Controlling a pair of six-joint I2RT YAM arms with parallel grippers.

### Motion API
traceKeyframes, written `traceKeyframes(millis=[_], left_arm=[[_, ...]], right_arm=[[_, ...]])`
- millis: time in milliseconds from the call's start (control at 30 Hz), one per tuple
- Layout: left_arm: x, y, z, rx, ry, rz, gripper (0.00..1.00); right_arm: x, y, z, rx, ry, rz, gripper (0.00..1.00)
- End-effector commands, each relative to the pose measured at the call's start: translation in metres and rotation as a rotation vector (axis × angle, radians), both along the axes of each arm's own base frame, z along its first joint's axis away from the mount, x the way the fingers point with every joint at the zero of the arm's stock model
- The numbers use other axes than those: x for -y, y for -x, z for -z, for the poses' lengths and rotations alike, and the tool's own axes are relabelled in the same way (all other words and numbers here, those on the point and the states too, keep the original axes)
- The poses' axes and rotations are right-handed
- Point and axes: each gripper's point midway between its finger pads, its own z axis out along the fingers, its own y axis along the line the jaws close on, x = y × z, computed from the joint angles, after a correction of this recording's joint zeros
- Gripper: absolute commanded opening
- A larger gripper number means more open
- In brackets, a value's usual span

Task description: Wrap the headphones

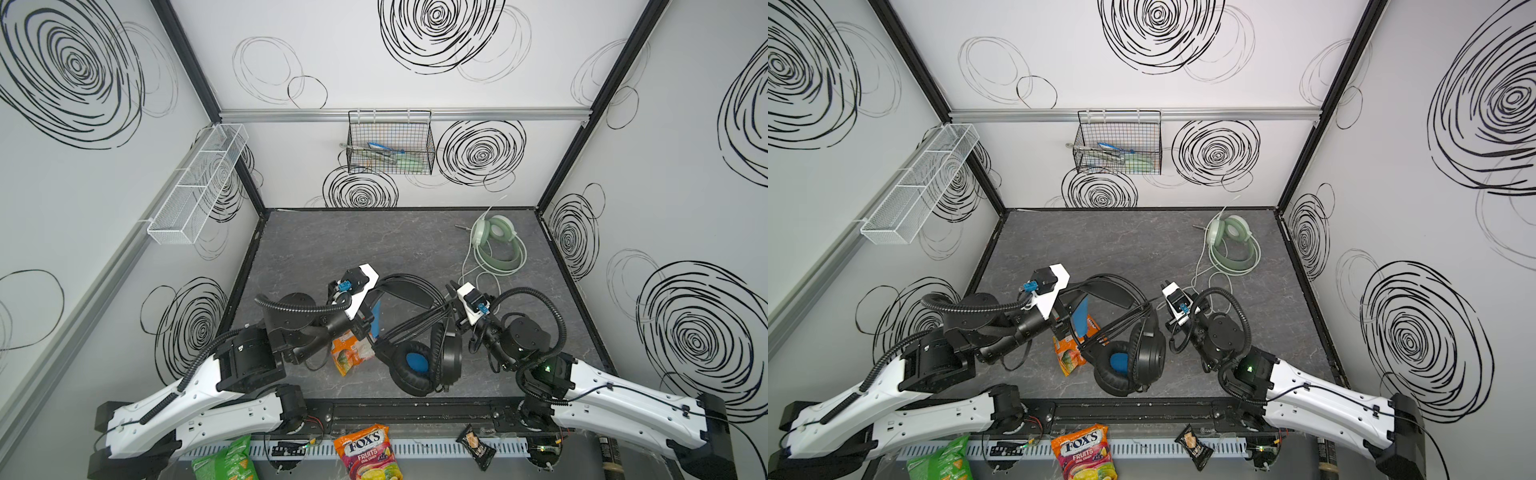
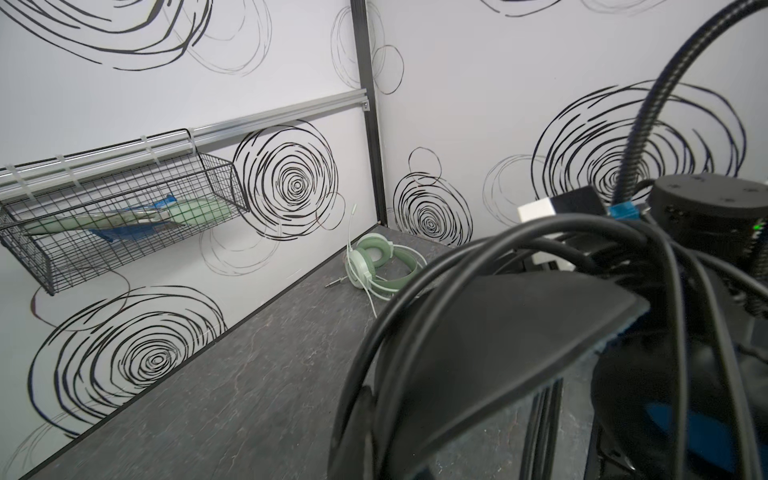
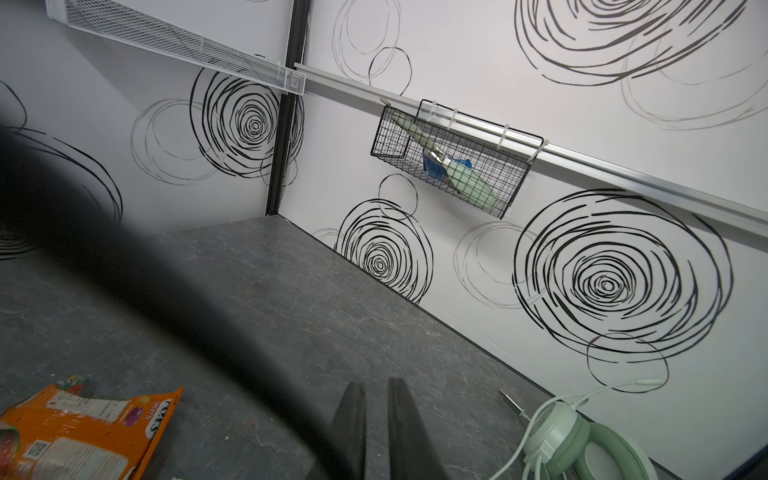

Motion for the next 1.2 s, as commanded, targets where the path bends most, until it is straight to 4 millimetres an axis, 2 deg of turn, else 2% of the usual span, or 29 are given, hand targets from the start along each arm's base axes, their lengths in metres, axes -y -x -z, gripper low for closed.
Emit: traceKeyframes(millis=[0,233,533,933,1167], left_arm=[[-0.008,0.016,-0.084,0.064,0.329,0.068,0.00],[-0.005,0.019,-0.113,0.090,0.447,0.099,0.00],[0.001,0.015,-0.147,0.111,0.604,0.118,0.00],[0.003,0.000,-0.158,0.080,0.843,0.098,0.00],[-0.019,-0.010,-0.159,0.079,0.962,0.004,0.00]], right_arm=[[-0.002,0.006,-0.013,0.027,-0.075,-0.045,0.16],[-0.009,0.017,-0.015,0.047,-0.121,-0.128,0.18],[-0.025,0.017,-0.009,0.008,-0.139,-0.178,0.17],[-0.028,0.024,-0.004,-0.015,-0.188,-0.232,0.18],[-0.032,0.024,0.010,-0.059,-0.199,-0.250,0.17]])
